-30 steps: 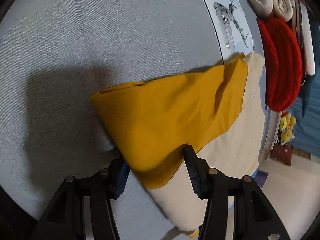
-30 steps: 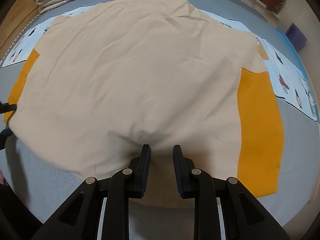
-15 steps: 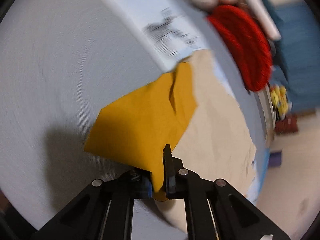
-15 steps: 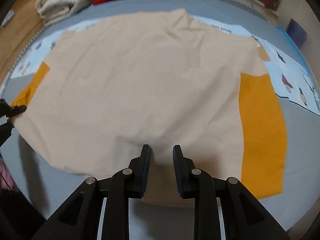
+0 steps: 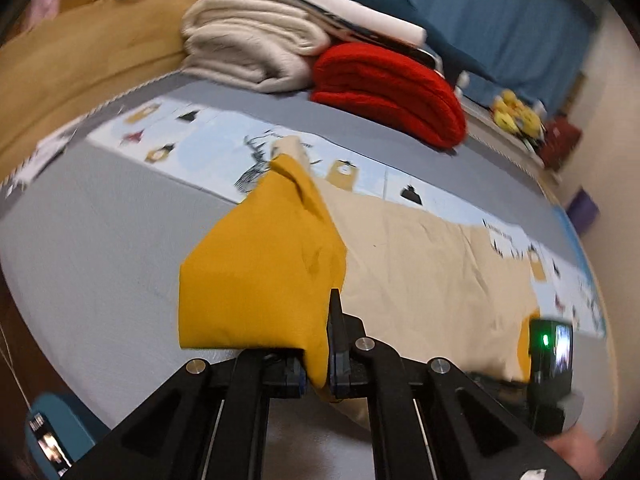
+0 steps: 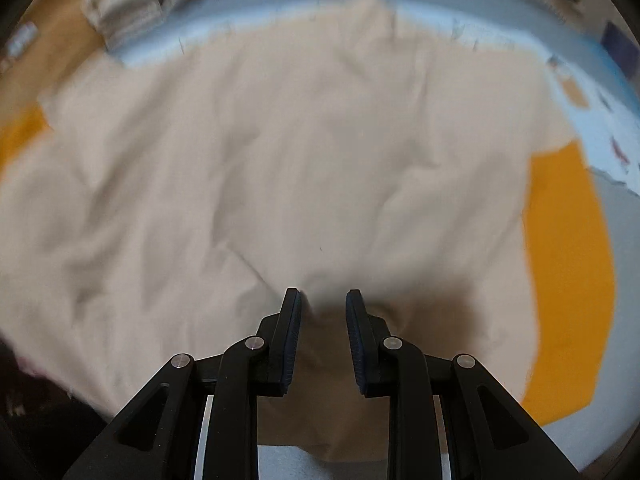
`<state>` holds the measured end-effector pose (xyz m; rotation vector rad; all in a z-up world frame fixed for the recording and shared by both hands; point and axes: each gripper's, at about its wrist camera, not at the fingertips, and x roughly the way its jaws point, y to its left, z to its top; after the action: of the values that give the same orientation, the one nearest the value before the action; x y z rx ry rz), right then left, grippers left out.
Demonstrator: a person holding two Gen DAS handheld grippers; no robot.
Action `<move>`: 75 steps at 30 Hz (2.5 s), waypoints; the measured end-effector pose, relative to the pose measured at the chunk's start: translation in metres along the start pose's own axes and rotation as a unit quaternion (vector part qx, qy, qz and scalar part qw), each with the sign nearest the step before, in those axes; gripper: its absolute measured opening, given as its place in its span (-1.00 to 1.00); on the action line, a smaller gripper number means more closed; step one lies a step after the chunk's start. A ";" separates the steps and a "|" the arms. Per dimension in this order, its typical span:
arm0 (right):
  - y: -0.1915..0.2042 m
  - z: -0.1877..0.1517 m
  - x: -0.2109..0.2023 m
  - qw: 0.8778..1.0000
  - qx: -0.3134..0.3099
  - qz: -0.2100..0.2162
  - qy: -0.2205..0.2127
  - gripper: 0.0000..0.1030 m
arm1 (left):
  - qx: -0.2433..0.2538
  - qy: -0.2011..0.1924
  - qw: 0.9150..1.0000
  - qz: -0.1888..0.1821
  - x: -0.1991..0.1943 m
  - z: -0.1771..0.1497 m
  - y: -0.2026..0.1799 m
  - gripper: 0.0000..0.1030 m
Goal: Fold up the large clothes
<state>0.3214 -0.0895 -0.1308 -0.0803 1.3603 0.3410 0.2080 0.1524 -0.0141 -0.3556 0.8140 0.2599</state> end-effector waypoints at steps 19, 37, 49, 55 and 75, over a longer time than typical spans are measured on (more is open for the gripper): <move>-0.136 -0.008 -0.198 0.957 0.080 -0.051 -0.275 -0.07 | 0.199 -0.029 0.970 -0.137 0.004 -0.033 -0.165 -0.90; -0.218 -0.056 -0.201 0.963 0.146 0.042 -0.224 0.06 | 0.322 0.146 0.861 -0.366 -0.008 -0.108 -0.259 -0.41; -0.145 -0.029 -0.108 0.988 0.094 0.101 -0.062 0.08 | 0.078 0.158 0.953 -0.248 0.026 -0.028 -0.121 -0.21; -0.134 -0.030 -0.082 0.996 0.081 0.027 -0.027 -0.70 | 0.047 0.178 0.968 -0.170 0.040 -0.027 -0.089 -0.21; -0.249 -0.068 -0.143 0.972 0.204 -0.027 -0.112 -0.92 | 0.095 0.243 0.932 -0.253 0.065 -0.058 -0.160 -0.14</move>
<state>0.3044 -0.3707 -0.0424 0.2568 1.1778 0.0177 0.2703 -0.0106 -0.0658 -0.4400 1.1890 -0.4058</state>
